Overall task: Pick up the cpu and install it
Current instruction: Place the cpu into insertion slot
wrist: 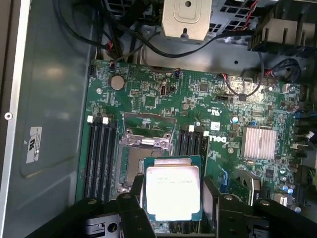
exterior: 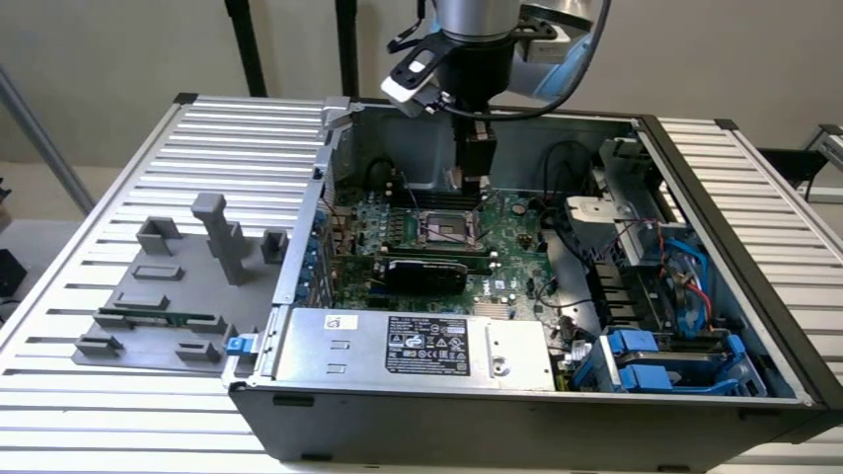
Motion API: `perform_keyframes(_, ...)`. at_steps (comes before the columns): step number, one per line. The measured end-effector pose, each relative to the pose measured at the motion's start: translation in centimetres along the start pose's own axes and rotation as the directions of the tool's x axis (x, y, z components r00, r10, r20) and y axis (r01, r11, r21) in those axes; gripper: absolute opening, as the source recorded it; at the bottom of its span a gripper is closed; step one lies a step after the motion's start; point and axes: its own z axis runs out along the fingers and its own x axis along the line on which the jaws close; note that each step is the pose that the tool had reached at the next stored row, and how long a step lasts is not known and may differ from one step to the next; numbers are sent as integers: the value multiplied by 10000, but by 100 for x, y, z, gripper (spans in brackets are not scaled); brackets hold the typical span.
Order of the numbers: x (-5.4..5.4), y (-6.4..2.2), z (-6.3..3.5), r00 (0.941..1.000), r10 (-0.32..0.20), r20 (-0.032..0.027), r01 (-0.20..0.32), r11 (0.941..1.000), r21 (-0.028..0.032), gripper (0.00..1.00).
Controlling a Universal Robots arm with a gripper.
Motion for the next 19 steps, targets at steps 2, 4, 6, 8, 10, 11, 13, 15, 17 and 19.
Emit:
perform_keyframes(2, 1, -8, 0, 9999, 127, -4, -127, 9999, 11, 55)
perform_keyframes(4, 1, -19, -1, 9997, 234, 2, -234, 9997, 31, 55)
perform_keyframes(6, 1, -28, -2, 9994, 357, 12, -357, 9993, 52, 55)
perform_keyframes(8, 2, -31, 0, 9986, 523, 23, -523, 9986, 66, 55)
perform_keyframes(10, 2, -33, 5, 9974, 726, 39, -726, 9973, 80, 55)
perform_keyframes(11, 3, -35, 9, 9966, 821, 47, -821, 9966, 84, 55)
perform_keyframes(13, 6, -42, 22, 9951, 985, 60, -986, 9951, 91, 55)
perform_keyframes(15, 10, -47, 51, 9938, 1112, 68, -1113, 9937, 96, 55)
perform_keyframes(17, 21, -50, 86, 9934, 1147, 71, -1148, 9933, 97, 55)
perform_keyframes(19, 42, -51, 121, 9933, 1151, 72, -1152, 9933, 98, 55)
